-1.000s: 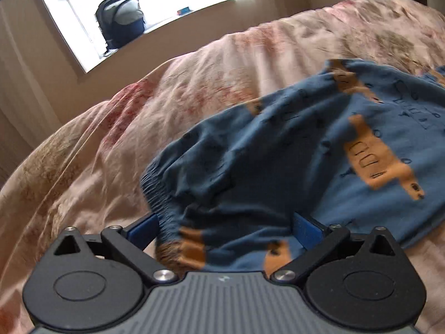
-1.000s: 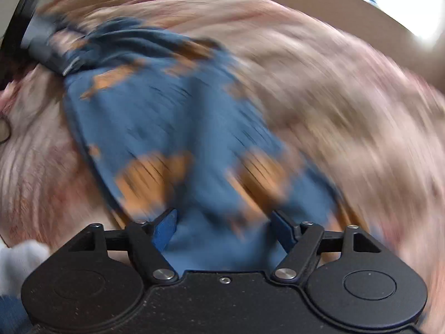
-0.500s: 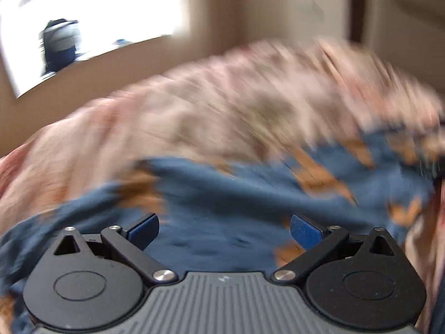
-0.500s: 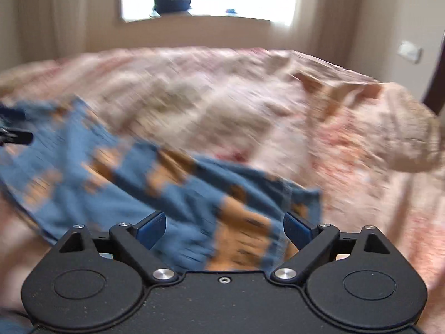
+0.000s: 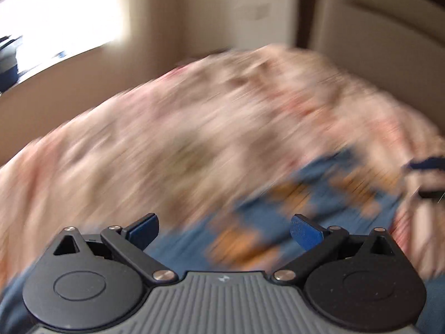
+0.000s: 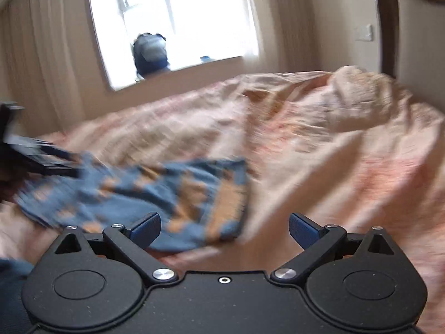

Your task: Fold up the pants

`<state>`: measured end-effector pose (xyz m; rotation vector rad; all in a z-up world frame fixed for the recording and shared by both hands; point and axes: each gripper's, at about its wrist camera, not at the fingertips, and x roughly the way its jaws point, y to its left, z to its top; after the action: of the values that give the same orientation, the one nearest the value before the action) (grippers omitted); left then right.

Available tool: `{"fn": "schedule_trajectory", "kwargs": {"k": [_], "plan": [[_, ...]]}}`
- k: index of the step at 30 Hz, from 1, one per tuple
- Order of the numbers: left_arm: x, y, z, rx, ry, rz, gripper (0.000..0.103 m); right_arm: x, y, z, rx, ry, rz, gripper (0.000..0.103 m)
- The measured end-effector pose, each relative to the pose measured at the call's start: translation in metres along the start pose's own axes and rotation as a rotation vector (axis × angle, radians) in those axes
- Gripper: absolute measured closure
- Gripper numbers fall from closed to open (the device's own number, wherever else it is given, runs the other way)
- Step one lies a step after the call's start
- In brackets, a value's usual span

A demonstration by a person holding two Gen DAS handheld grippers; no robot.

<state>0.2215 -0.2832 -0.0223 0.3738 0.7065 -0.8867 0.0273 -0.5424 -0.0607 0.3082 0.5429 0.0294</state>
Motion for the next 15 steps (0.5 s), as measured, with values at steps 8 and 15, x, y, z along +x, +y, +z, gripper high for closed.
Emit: {"fn": "schedule_trajectory", "kwargs": {"k": [8,15], "plan": [[0.124,-0.08,0.074,0.29,0.106,-0.228,0.009,0.029,-0.018,-0.003,0.102,0.094,-0.008,0.024],[0.141,-0.078,0.063,0.293,0.165,-0.313,0.018,0.021,-0.024,-0.026,0.272,0.081,0.088,0.027]]}}
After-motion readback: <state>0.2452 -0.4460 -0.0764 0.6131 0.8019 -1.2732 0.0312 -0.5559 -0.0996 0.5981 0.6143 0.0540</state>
